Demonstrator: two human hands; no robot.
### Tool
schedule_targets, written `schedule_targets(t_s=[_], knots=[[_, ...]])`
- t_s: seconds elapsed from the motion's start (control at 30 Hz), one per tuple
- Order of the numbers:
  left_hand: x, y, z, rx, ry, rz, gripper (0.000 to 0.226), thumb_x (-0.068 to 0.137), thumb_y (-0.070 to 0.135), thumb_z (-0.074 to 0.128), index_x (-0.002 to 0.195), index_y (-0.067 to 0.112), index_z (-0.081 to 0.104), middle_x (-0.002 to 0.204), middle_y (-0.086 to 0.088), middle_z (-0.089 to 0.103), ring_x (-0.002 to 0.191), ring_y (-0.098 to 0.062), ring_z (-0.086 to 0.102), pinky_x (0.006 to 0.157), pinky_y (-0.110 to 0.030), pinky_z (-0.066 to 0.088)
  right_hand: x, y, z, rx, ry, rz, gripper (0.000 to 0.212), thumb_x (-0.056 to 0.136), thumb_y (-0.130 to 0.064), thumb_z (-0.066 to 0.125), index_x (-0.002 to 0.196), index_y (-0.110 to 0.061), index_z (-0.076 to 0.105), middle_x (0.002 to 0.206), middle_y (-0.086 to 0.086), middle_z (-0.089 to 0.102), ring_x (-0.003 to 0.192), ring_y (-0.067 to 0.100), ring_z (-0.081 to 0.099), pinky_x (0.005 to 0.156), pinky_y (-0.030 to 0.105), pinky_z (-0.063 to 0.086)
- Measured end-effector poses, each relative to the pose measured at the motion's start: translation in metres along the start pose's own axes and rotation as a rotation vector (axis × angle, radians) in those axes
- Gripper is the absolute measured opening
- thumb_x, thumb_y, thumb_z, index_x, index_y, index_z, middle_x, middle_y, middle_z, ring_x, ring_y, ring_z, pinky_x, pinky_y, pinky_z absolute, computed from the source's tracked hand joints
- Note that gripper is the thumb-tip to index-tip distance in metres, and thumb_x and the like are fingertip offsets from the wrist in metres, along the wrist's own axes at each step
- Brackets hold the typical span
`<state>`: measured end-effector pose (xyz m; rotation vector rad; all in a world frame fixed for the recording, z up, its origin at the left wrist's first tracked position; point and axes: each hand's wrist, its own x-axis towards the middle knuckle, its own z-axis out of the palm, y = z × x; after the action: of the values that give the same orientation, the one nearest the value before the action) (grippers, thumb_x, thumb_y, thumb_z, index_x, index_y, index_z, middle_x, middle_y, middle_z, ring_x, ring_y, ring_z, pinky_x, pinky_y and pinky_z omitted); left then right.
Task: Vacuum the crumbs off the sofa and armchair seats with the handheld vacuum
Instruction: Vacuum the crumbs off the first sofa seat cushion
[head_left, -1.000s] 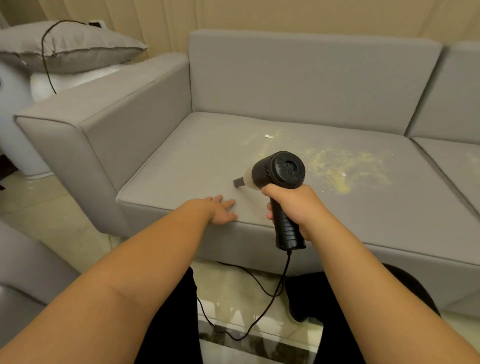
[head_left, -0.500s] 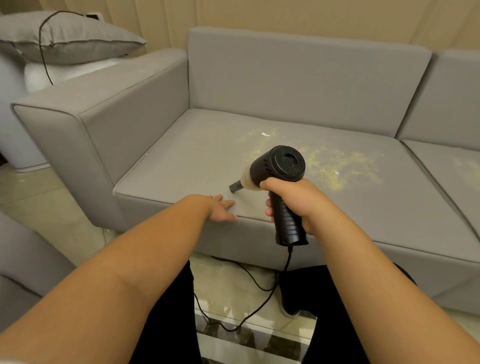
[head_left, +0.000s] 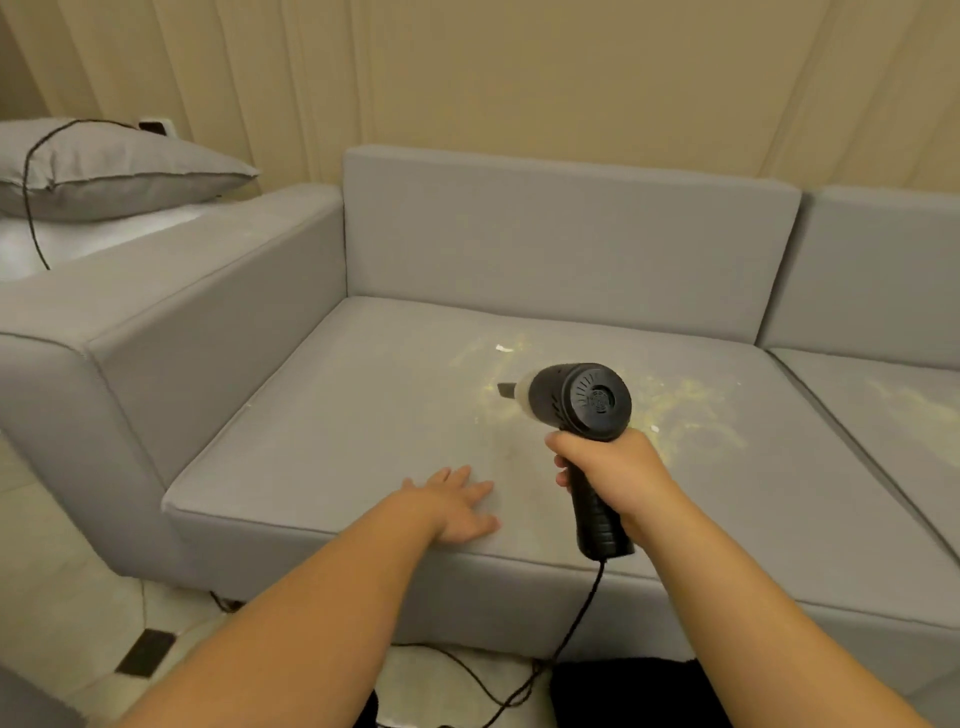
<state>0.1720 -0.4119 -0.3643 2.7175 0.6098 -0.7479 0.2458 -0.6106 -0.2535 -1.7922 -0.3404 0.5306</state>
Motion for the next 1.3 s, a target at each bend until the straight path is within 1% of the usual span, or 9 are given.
schedule_targets(t_s=[0.07, 0.23, 0.4, 0.53, 0.7, 0.87, 1.03, 1.2, 1.3], knots=[[0.012, -0.002, -0.008, -0.001, 0.026, -0.008, 0.074, 0.100, 0.070, 0.030, 0.163, 0.044, 0.002, 0.172, 0.007, -0.014, 0.159, -0.023, -0.010, 0.121, -0.068, -0.002, 0.032, -0.011, -0.005, -0.007, 0.058, -0.033, 0.013, 0.086, -0.014, 0.080, 0.096, -0.015, 0.071, 0.091, 0.018, 0.077, 0.072, 0.019, 0.072, 0.076, 0.041, 0.059], [0.065, -0.025, -0.035, -0.081, 0.092, -0.049, 0.072, 0.100, 0.070, 0.031, 0.162, 0.048, -0.001, 0.172, 0.009, -0.016, 0.159, -0.022, -0.012, 0.122, -0.066, -0.003, 0.141, -0.027, 0.000, 0.169, 0.151, 0.005, 0.023, 0.087, -0.016, 0.080, 0.107, -0.010, 0.070, 0.091, 0.013, 0.075, 0.070, 0.021, 0.071, 0.076, 0.040, 0.059], [0.111, -0.037, -0.041, -0.084, 0.127, -0.063, 0.070, 0.101, 0.070, 0.028, 0.160, 0.051, -0.004, 0.170, 0.010, -0.020, 0.158, -0.020, -0.016, 0.122, -0.066, -0.003, 0.235, -0.021, 0.017, 0.169, 0.162, 0.050, 0.017, 0.086, -0.014, 0.077, 0.100, -0.012, 0.069, 0.086, 0.012, 0.072, 0.068, 0.023, 0.068, 0.074, 0.039, 0.058], [0.138, -0.053, -0.046, -0.079, 0.146, -0.105, 0.072, 0.100, 0.073, 0.024, 0.159, 0.052, -0.012, 0.169, 0.011, -0.026, 0.157, -0.021, -0.020, 0.120, -0.069, -0.003, 0.281, -0.016, 0.024, 0.160, 0.181, 0.059, 0.011, 0.085, -0.013, 0.075, 0.093, -0.012, 0.068, 0.082, 0.011, 0.070, 0.067, 0.024, 0.067, 0.070, 0.036, 0.055], [0.160, -0.065, -0.053, -0.116, 0.195, -0.117, 0.076, 0.098, 0.075, 0.021, 0.157, 0.050, -0.019, 0.167, 0.015, -0.028, 0.157, -0.019, -0.021, 0.120, -0.069, -0.002, 0.316, -0.011, 0.027, 0.159, 0.227, 0.063, 0.013, 0.084, -0.016, 0.076, 0.094, -0.014, 0.068, 0.082, 0.009, 0.071, 0.066, 0.021, 0.069, 0.071, 0.035, 0.057], [0.177, -0.061, -0.055, -0.120, 0.205, -0.150, 0.076, 0.096, 0.077, 0.019, 0.156, 0.052, -0.020, 0.168, 0.015, -0.027, 0.157, -0.019, -0.021, 0.118, -0.072, -0.006, 0.336, -0.014, 0.025, 0.202, 0.186, 0.087, 0.010, 0.089, -0.014, 0.075, 0.095, -0.014, 0.067, 0.083, 0.009, 0.070, 0.069, 0.021, 0.068, 0.072, 0.036, 0.059], [0.180, -0.065, -0.060, -0.132, 0.218, -0.161, 0.076, 0.098, 0.074, 0.020, 0.158, 0.048, -0.018, 0.170, 0.014, -0.021, 0.157, -0.018, -0.018, 0.120, -0.070, -0.004, 0.355, -0.023, 0.036, 0.202, 0.141, 0.102, 0.019, 0.088, -0.016, 0.075, 0.105, -0.009, 0.069, 0.084, 0.010, 0.070, 0.068, 0.021, 0.067, 0.070, 0.034, 0.058], [0.175, -0.076, -0.059, -0.149, 0.213, -0.199, 0.081, 0.098, 0.074, 0.021, 0.162, 0.038, -0.014, 0.170, 0.015, -0.020, 0.158, -0.017, -0.017, 0.119, -0.070, -0.004, 0.359, -0.034, 0.066, 0.127, 0.024, 0.090, 0.028, 0.086, -0.018, 0.077, 0.112, -0.009, 0.069, 0.087, 0.012, 0.073, 0.069, 0.022, 0.070, 0.073, 0.037, 0.061], [0.173, -0.080, -0.061, -0.150, 0.203, -0.209, 0.082, 0.099, 0.074, 0.021, 0.164, 0.034, -0.010, 0.169, 0.016, -0.021, 0.158, -0.016, -0.016, 0.120, -0.070, -0.003, 0.354, -0.042, 0.083, 0.098, -0.054, 0.065, 0.026, 0.086, -0.017, 0.076, 0.111, -0.009, 0.070, 0.082, 0.011, 0.073, 0.066, 0.021, 0.069, 0.073, 0.037, 0.061]])
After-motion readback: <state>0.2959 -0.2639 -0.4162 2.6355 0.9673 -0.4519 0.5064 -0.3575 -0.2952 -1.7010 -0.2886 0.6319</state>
